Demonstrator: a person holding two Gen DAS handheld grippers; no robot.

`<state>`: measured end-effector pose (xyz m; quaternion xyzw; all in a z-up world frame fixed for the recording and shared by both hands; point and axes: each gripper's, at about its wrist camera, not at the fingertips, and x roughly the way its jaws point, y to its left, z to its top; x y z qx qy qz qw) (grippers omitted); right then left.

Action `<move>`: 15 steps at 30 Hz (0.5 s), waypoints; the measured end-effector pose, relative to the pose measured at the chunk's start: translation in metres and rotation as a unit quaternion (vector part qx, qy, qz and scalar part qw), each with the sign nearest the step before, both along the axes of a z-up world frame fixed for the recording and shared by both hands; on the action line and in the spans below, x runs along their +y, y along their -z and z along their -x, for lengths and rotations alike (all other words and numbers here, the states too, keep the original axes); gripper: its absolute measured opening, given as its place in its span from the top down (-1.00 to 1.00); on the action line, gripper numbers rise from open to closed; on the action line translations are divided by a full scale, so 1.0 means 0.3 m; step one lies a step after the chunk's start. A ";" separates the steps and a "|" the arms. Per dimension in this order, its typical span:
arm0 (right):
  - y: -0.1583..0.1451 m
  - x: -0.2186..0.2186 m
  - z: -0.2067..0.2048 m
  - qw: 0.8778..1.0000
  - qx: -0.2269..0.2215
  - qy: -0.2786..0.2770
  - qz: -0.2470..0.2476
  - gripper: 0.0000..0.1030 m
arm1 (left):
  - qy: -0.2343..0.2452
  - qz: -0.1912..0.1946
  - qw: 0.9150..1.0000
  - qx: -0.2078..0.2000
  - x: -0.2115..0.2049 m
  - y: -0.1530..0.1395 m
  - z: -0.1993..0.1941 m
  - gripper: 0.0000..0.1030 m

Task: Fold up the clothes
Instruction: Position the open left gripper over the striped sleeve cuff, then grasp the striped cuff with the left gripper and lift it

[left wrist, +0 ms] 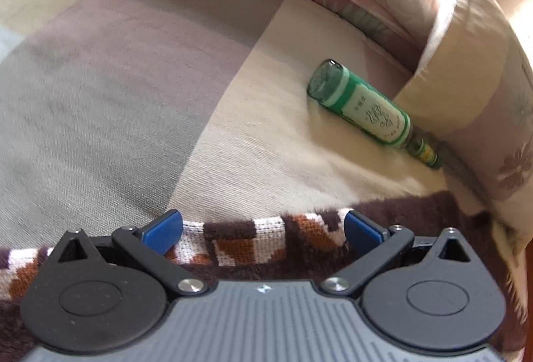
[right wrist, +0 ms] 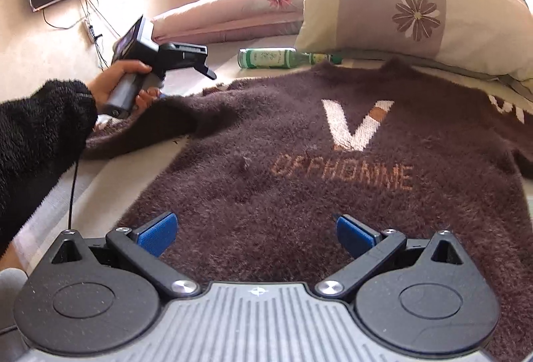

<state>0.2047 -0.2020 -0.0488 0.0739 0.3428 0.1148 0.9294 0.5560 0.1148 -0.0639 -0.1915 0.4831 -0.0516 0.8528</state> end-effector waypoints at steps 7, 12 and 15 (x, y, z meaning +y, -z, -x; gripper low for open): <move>-0.017 0.014 0.025 1.000 -0.013 -0.019 -0.003 -1.00 | 0.082 0.081 0.993 -0.009 -0.020 -0.056 0.240 -0.99; -0.011 0.035 0.025 1.000 -0.009 -0.027 0.003 -1.00 | 0.104 0.121 0.987 0.027 -0.017 0.035 0.394 -0.99; -0.003 0.047 0.024 1.000 -0.005 -0.029 0.009 -1.00 | 0.111 0.112 0.987 0.018 -0.006 0.013 0.431 -0.99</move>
